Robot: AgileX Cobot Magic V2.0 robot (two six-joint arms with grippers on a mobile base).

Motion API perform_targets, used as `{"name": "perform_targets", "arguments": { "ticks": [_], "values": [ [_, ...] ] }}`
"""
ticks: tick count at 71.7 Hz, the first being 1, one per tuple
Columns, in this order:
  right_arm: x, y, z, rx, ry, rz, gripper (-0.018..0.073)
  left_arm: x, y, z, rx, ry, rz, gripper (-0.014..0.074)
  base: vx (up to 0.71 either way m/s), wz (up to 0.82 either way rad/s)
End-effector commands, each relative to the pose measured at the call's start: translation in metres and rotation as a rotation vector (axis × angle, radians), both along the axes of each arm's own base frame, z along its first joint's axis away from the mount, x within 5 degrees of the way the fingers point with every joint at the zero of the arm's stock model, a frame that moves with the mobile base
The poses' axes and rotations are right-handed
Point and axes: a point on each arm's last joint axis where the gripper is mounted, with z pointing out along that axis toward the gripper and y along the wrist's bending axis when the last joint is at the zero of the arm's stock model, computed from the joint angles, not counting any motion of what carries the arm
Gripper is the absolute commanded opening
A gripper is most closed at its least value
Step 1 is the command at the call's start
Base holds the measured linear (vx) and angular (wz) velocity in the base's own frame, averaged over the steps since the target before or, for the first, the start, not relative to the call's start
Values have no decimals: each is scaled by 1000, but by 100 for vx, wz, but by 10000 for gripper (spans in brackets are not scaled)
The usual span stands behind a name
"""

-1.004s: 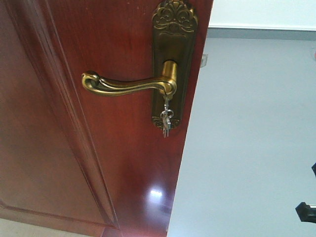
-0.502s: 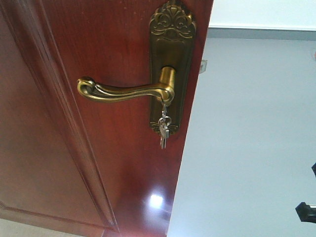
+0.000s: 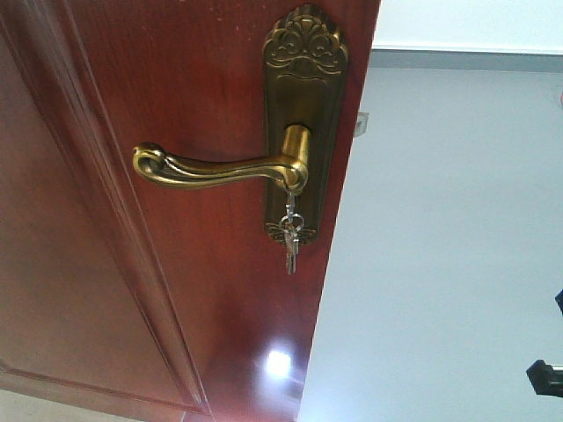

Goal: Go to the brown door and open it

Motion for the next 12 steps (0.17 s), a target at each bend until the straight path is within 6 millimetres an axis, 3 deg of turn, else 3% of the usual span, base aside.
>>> {"name": "perform_targets", "arguments": {
  "ticks": [1, 12],
  "values": [
    [0, -1, 7, -13, -86, -8, 0, -2, 0, -1, -27, -80, -7, 17, 0, 0],
    [0, -1, 7, -13, -86, -8, 0, -2, 0, -1, -27, -80, -7, 17, 0, 0]
  ]
}}
